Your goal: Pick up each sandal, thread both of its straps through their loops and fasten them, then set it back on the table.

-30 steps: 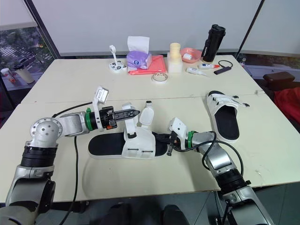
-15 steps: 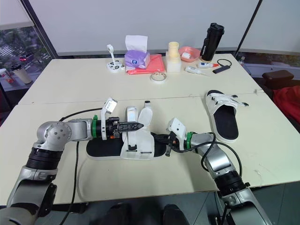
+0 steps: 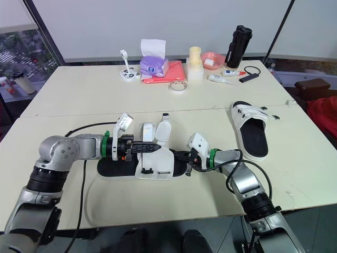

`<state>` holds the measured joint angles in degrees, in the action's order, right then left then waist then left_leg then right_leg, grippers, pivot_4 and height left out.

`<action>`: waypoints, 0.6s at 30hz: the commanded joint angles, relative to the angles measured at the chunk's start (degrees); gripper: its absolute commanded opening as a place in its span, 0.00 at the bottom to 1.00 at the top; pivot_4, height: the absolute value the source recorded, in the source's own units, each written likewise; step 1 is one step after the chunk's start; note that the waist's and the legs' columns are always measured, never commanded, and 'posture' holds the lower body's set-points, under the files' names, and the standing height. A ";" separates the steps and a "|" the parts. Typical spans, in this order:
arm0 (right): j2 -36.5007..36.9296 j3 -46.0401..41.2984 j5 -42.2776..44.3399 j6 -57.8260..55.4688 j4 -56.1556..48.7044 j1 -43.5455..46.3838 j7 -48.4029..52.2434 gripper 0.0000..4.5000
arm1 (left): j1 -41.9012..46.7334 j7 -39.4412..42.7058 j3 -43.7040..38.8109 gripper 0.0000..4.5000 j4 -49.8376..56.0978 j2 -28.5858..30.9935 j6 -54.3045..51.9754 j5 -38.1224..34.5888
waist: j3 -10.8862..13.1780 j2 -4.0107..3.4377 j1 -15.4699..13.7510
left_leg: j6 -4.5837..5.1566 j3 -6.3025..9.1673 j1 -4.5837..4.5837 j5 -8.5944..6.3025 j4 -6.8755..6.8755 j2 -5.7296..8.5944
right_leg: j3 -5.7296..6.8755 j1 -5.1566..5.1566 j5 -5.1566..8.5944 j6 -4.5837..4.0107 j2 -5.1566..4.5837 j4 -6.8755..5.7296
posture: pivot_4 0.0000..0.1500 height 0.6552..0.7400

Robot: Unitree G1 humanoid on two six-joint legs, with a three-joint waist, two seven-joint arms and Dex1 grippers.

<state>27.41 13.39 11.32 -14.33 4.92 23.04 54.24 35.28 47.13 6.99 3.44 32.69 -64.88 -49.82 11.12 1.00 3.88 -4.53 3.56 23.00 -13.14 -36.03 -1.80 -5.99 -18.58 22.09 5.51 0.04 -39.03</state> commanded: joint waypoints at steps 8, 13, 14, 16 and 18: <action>0.18 1.40 -2.65 -1.56 3.16 -1.57 -1.04 0.00 | -1.57 9.68 4.17 0.01 5.82 4.56 8.41 7.03 | 0.01 0.00 0.07 | 0.00 -0.04 0.02 0.00 0.06 -0.01 | -0.03 -0.06 0.00 -0.01 0.00 0.02 | 1.00 1.00; -0.02 1.46 -2.67 -1.57 3.45 -1.50 -1.13 0.00 | -2.94 10.47 2.62 0.01 7.25 4.26 9.43 6.62 | 0.01 0.00 0.08 | 0.00 -0.02 0.04 0.00 0.06 -0.01 | -0.04 -0.07 0.00 -0.01 0.00 0.02 | 1.00 1.00; -0.05 1.46 -2.67 -1.56 3.52 -1.46 -1.13 0.00 | -3.28 10.56 2.39 0.01 7.64 4.36 9.46 6.51 | 0.01 0.00 0.10 | 0.00 -0.03 0.04 0.00 0.06 -0.02 | -0.04 -0.08 0.00 -0.01 0.00 0.02 | 1.00 1.00; -0.10 1.47 -2.72 -1.47 3.77 -1.36 -1.12 0.00 | -4.01 10.62 0.82 0.01 8.69 3.98 8.87 4.87 | 0.01 0.00 0.10 | 0.00 -0.02 0.04 0.00 0.07 -0.02 | -0.05 -0.08 0.00 -0.01 0.00 0.02 | 1.00 1.00; -0.13 1.47 -2.79 -1.35 4.10 -1.20 -1.09 0.00 | -3.67 9.34 -2.88 0.01 8.84 2.45 5.88 0.34 | 0.02 0.02 0.08 | 0.00 -0.01 0.04 0.00 0.06 -0.03 | -0.04 -0.08 0.00 -0.01 0.00 0.02 | 1.00 1.00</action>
<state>27.18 13.44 11.31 -14.11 5.17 23.17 54.25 31.23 56.93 7.81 10.35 35.38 -57.20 -45.95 11.14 1.02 3.96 -4.53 3.55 23.04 -13.14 -35.97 -1.84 -6.03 -18.66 22.09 5.50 0.04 -39.01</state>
